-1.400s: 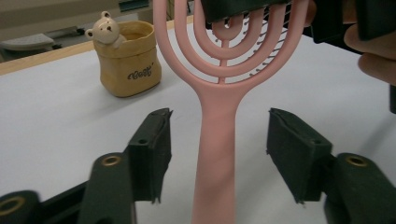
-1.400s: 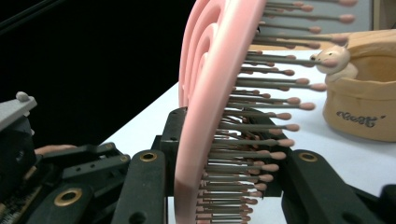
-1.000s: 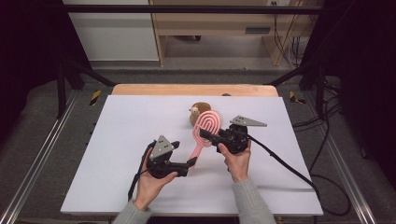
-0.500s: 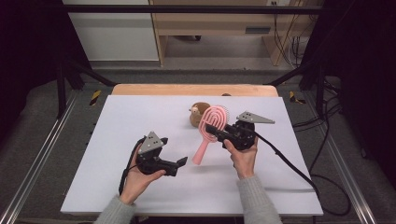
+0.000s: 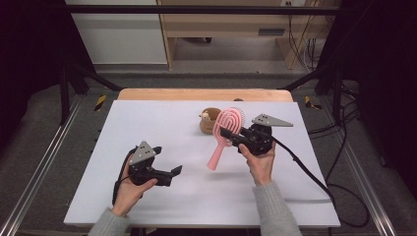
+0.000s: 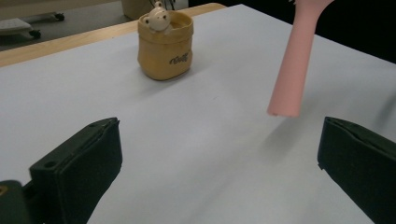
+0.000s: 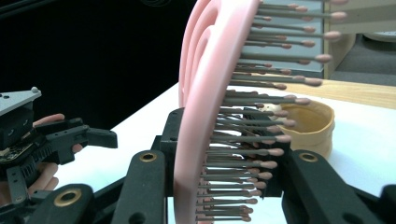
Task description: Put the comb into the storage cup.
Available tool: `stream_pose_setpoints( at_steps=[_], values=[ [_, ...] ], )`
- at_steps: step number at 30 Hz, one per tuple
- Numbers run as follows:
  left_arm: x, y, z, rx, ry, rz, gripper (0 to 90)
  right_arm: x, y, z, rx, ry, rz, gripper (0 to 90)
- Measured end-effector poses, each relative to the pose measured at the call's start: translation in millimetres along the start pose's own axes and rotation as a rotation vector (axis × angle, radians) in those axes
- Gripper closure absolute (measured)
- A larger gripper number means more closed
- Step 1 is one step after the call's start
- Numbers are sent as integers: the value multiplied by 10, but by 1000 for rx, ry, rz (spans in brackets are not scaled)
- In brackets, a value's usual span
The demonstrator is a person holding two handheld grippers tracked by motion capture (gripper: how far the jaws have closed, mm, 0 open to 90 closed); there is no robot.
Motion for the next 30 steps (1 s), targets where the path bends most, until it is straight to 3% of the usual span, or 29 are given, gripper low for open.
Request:
stream_pose_setpoints(
  at_steps=[6, 15, 30],
  values=[
    [-110, -187, 110, -18, 17, -28, 0, -50, 6, -88, -14, 5, 12, 632],
    [-219, -410, 341, -32, 3, -72, 0, -78, 34, -146, -28, 2, 32, 632],
    [-330, -592, 502, -54, 22, -94, 0, -66, 61, -245, -42, 3, 51, 630]
  ],
)
Point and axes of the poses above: each handheld gripper's, and its own axes: x roughly forward along the jaws, z roughly out of its underside, y roughly to its right, the point moved 9 cm from there along x, roughly forward along the jaws, and after that the axes turned 4 degrees about -z, right-handed, at the moved point
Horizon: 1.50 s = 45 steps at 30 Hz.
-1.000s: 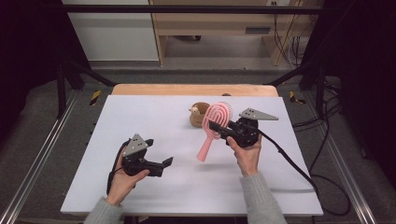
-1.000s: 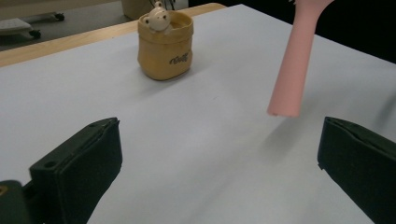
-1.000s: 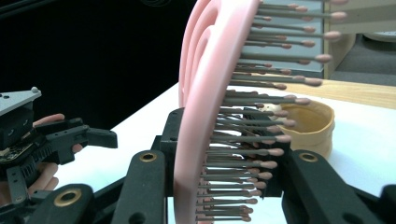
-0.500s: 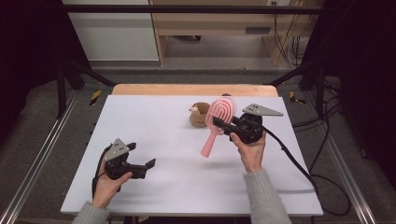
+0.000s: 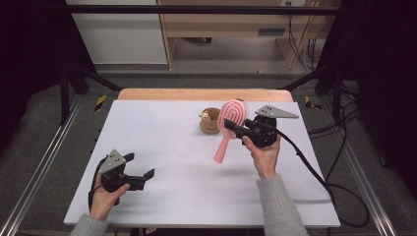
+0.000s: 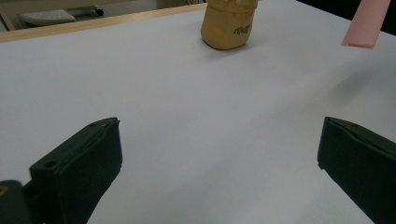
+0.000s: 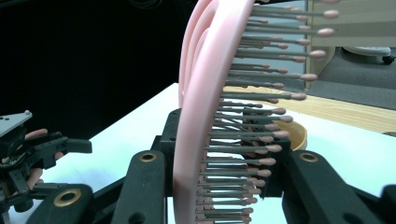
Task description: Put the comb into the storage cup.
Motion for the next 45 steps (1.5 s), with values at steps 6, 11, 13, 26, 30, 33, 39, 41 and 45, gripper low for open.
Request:
stream_pose_setpoints(
  at_steps=[6, 11, 13, 26, 30, 33, 39, 41, 45],
  values=[
    [1, -42, 50, -4, -4, -6, 0, 7, 25, -47, -3, 4, 10, 630],
    [-1, -65, 73, -5, -5, -9, 0, 21, 50, -85, -6, 9, 23, 630],
    [-2, -69, 77, -6, -4, -9, 0, 30, 61, -98, -8, 9, 29, 630],
    [-16, -111, 100, -13, -5, -8, 0, 98, 135, -238, -28, 17, 73, 630],
    [-16, -117, 106, -14, -7, -8, 0, 126, 158, -277, -32, 13, 84, 630],
    [-15, -119, 107, -15, -7, -8, 0, 146, 167, -302, -29, 12, 87, 631],
    [-5, -116, 123, -14, -13, -1, 0, 182, 207, -366, -32, 17, 101, 630],
    [-2, -117, 125, -13, -14, -2, 0, 195, 223, -390, -35, 20, 108, 631],
    [-4, -122, 125, -13, -12, -1, 0, 238, 247, -431, -38, 21, 117, 630]
  ],
)
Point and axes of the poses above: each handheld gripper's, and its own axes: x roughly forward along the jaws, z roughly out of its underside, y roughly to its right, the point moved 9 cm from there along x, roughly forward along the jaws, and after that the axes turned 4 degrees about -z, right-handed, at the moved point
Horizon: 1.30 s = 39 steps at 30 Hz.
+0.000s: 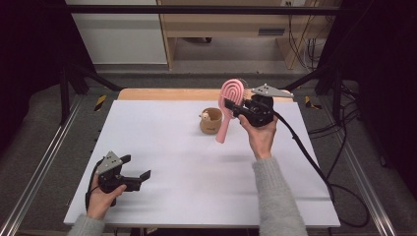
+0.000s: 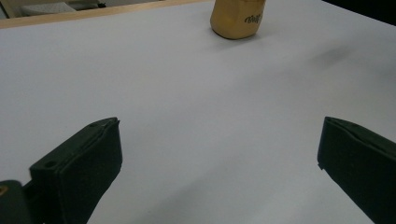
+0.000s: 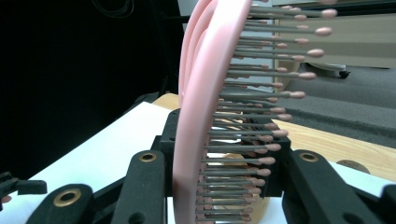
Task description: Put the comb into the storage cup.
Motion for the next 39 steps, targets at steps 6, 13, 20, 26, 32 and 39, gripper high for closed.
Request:
stream_pose_setpoints(
  at_steps=[6, 13, 20, 26, 32, 39],
  values=[
    [0, -3, 2, 0, 1, -1, 0, 64, 30, -50, -4, 5, 19, 630],
    [-3, -12, 5, -2, 1, -1, 0, 127, 67, -128, -13, 13, 37, 630],
    [-2, -9, 5, -4, 2, 0, 0, 183, 123, -184, -17, 24, 62, 630],
    [-1, -17, 10, -5, 0, 1, 0, 245, 172, -229, -16, 26, 77, 630],
    [6, -11, 19, -1, -6, 3, 0, 294, 206, -285, -10, 34, 89, 630],
    [6, -20, 24, -3, -7, 2, 0, 363, 252, -318, -11, 33, 109, 630]
  ],
)
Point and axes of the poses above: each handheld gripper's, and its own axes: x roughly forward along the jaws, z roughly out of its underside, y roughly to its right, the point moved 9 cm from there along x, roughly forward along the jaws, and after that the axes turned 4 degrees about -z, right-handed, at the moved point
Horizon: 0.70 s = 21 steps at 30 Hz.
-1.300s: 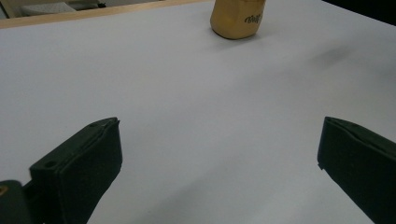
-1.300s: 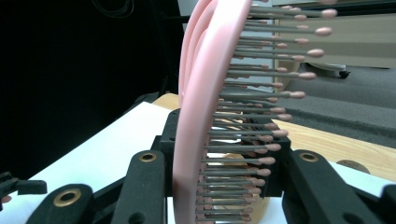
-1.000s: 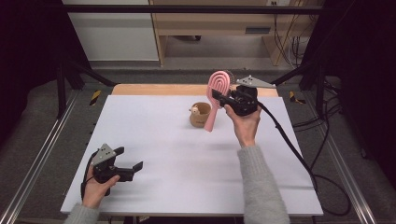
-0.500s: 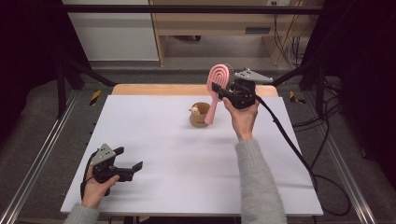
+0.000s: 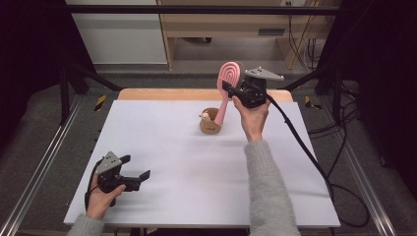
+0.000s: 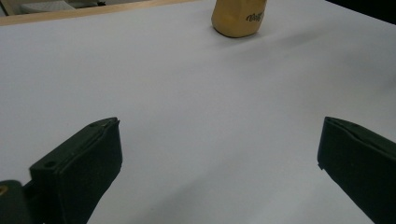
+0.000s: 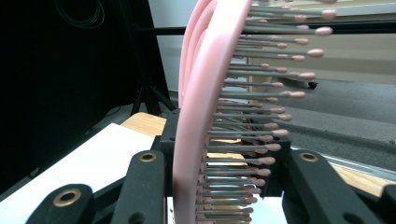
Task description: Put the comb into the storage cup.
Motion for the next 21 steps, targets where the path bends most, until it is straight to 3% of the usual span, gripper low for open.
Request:
stream_pose_setpoints(
  at_steps=[21],
  values=[
    [0, -16, 11, 2, 0, 0, 0, 225, 108, -60, 3, 1, 45, 630]
  ],
)
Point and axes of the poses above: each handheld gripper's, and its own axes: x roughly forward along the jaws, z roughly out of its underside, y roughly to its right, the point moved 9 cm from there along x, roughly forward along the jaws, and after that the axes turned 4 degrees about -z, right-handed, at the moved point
